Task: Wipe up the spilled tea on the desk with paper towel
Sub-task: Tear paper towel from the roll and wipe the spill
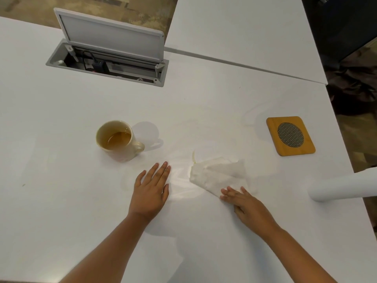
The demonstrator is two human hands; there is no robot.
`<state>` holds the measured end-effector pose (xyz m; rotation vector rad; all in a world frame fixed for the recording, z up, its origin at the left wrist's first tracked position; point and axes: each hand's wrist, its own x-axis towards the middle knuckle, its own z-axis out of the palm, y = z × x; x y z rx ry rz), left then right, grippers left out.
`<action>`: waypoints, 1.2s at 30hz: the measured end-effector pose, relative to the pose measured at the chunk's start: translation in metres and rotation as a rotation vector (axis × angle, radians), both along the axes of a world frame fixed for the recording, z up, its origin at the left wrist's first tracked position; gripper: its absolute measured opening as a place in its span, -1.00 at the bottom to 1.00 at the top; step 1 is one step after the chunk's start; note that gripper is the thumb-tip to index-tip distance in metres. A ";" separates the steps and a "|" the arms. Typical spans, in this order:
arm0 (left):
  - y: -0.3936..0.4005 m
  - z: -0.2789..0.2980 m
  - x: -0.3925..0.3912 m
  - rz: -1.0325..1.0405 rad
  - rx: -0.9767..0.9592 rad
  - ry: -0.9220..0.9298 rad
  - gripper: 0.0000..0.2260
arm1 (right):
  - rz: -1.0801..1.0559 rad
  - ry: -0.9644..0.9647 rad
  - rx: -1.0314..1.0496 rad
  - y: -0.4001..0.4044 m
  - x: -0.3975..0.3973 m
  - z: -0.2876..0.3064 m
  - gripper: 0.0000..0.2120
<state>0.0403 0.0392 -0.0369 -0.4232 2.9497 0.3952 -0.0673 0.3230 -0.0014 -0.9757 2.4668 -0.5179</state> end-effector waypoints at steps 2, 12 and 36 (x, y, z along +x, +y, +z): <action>0.000 -0.001 0.000 -0.001 -0.004 0.000 -0.52 | -0.118 -0.042 -0.025 -0.008 0.006 0.013 -0.61; 0.000 0.000 0.000 -0.011 -0.019 -0.012 -0.53 | -0.840 -0.143 0.011 -0.082 0.007 -0.003 -0.23; 0.001 0.005 -0.005 -0.005 -0.017 -0.040 -0.48 | -0.164 0.115 0.352 -0.099 -0.022 -0.025 -0.05</action>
